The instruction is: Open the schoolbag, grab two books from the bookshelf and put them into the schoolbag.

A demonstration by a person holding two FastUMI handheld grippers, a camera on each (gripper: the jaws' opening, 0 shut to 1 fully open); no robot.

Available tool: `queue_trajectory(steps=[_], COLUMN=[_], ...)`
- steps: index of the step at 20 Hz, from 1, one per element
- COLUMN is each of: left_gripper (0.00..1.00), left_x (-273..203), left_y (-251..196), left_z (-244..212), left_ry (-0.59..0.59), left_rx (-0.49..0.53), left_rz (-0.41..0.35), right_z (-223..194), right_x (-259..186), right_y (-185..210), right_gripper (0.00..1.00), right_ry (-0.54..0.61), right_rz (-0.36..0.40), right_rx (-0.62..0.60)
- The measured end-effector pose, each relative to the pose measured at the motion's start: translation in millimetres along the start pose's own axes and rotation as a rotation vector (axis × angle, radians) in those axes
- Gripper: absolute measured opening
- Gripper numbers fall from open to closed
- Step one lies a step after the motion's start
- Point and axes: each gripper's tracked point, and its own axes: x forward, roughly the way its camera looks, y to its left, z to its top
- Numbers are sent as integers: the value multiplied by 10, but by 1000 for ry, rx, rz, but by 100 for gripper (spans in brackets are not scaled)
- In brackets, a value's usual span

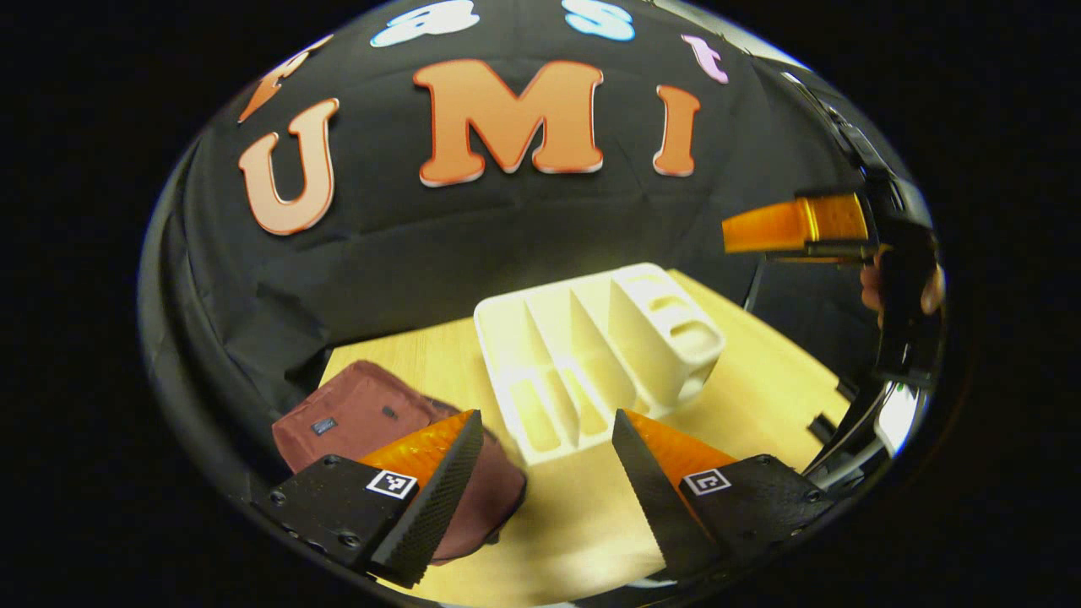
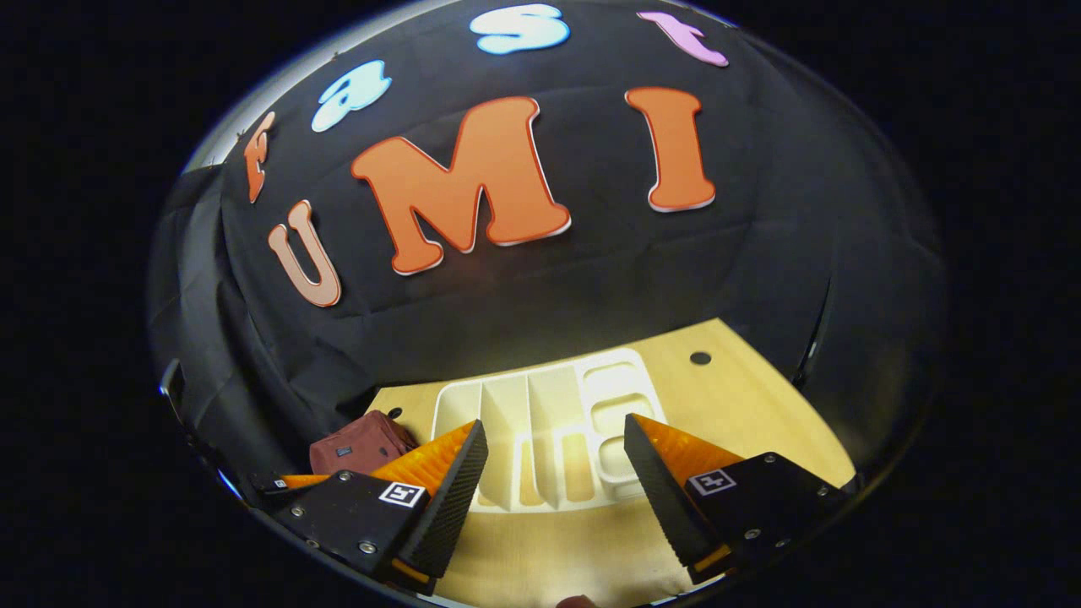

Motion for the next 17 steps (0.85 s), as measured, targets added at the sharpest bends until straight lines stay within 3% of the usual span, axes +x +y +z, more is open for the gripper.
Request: queue_trajectory(steps=[4,6,7,8,9,11,14,15,17], left_gripper=[98,98,98,98,98,98,96,96,100], left_x=[-211,-369,-474,-578,-666,-795,-897,-927,-1020], left_y=[-136,-172,-147,-119,-112,-127,-194,-230,-311], left_z=[709,1040,1218,1358,1492,1598,1587,1583,1558], left_ry=[-218,-307,-367,-417,-487,-584,-630,-641,-661], left_rx=[-24,-6,-13,-23,-30,-48,-41,-34,-37], left_rz=[68,103,133,153,164,194,210,205,181], right_z=[351,449,470,490,496,511,430,382,274], right_x=[-247,-386,-453,-502,-557,-672,-780,-800,-789], right_y=[-66,-68,-60,-65,-55,-2,66,100,124], right_gripper=[97,100,96,100,96,97,96,100,96], right_ry=[-164,-210,-228,-245,-263,-308,-336,-335,-319], right_rz=[-37,-47,-54,-56,-53,-45,-39,-30,-29], right_rx=[-105,-124,-130,-129,-126,-127,-140,-135,-137])
